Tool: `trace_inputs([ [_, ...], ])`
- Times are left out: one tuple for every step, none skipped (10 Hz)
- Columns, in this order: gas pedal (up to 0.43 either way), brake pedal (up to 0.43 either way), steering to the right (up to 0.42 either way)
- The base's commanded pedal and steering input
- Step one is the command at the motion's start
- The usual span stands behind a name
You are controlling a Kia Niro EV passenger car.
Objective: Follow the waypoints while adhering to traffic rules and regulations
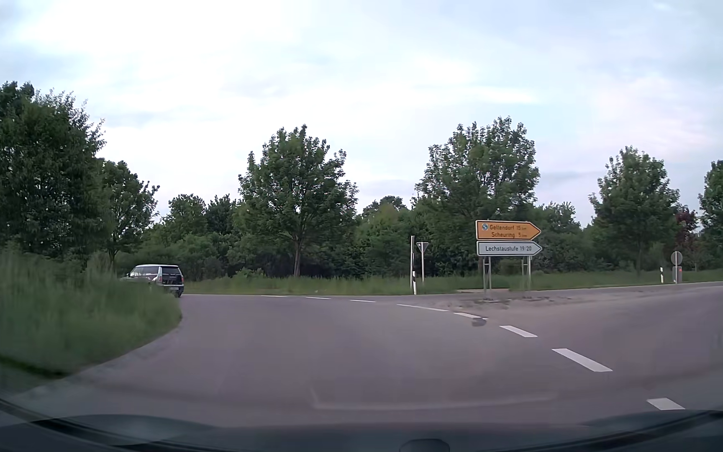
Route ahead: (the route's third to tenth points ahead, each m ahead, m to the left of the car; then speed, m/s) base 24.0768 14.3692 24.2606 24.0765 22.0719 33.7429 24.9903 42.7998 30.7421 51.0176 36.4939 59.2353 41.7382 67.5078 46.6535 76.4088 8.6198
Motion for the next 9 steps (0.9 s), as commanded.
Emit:
trace_inputs([
  [0.087,0.0,-0.083],
  [0.087,0.0,-0.104],
  [0.11,0.0,-0.123],
  [0.11,0.0,-0.141],
  [0.118,0.0,-0.155],
  [0.118,0.0,-0.165],
  [0.118,0.0,-0.178],
  [0.118,0.0,-0.184],
  [0.118,0.0,-0.185],
])
